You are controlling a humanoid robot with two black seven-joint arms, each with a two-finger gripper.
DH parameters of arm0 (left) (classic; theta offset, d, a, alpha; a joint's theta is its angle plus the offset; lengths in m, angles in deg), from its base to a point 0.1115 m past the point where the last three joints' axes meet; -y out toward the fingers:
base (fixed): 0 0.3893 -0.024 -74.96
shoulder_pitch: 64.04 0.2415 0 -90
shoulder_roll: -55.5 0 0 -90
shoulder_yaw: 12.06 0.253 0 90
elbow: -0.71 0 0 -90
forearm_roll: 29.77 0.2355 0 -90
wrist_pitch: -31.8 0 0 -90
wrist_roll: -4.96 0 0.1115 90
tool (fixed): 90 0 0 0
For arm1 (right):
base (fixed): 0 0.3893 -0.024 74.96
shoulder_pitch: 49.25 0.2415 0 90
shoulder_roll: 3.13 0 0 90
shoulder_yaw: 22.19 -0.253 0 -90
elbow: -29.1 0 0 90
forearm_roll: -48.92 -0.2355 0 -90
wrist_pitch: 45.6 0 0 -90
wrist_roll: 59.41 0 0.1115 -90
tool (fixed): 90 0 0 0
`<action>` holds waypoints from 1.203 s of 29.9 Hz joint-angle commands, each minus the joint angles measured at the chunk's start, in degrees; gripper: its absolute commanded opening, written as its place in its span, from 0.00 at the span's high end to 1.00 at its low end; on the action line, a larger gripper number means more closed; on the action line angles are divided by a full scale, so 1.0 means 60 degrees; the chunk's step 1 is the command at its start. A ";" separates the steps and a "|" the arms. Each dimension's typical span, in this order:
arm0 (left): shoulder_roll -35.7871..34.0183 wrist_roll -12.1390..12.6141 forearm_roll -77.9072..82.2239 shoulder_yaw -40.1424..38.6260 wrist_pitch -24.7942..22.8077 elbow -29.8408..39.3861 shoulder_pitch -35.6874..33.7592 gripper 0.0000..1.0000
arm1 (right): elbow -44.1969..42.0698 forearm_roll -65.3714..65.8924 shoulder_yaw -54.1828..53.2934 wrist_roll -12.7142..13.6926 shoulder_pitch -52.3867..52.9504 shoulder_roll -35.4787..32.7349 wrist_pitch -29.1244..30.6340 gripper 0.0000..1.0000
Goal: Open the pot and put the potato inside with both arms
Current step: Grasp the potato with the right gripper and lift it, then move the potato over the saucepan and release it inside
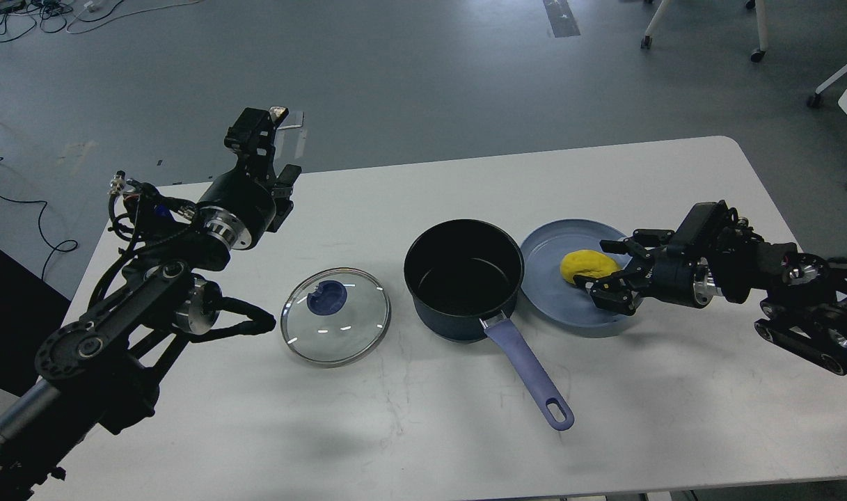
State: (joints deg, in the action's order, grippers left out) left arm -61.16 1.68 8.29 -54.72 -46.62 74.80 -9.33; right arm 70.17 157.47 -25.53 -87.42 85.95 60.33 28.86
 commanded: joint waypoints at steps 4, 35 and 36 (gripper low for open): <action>-0.0024 -0.0200 0.0029 0.0035 0.0004 -0.0016 0.0066 0.02 | -0.0180 0.0014 0.0572 0.0000 0.0288 0.0102 -0.0220 0.65; -0.0097 -0.0186 0.0044 0.0123 0.0048 0.0028 0.0036 0.02 | 0.2179 -0.2490 0.1568 0.0000 0.1519 0.0629 -0.1862 0.00; -0.0097 -0.0171 0.0029 0.0123 0.0033 0.0028 0.0036 0.02 | 0.2164 -0.2491 0.1568 0.0000 0.1519 0.0629 -0.1848 0.00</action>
State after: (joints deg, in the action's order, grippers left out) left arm -61.74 0.47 8.55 -53.97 -46.34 74.98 -9.13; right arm 83.15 143.48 -16.09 -87.41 95.32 64.02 17.83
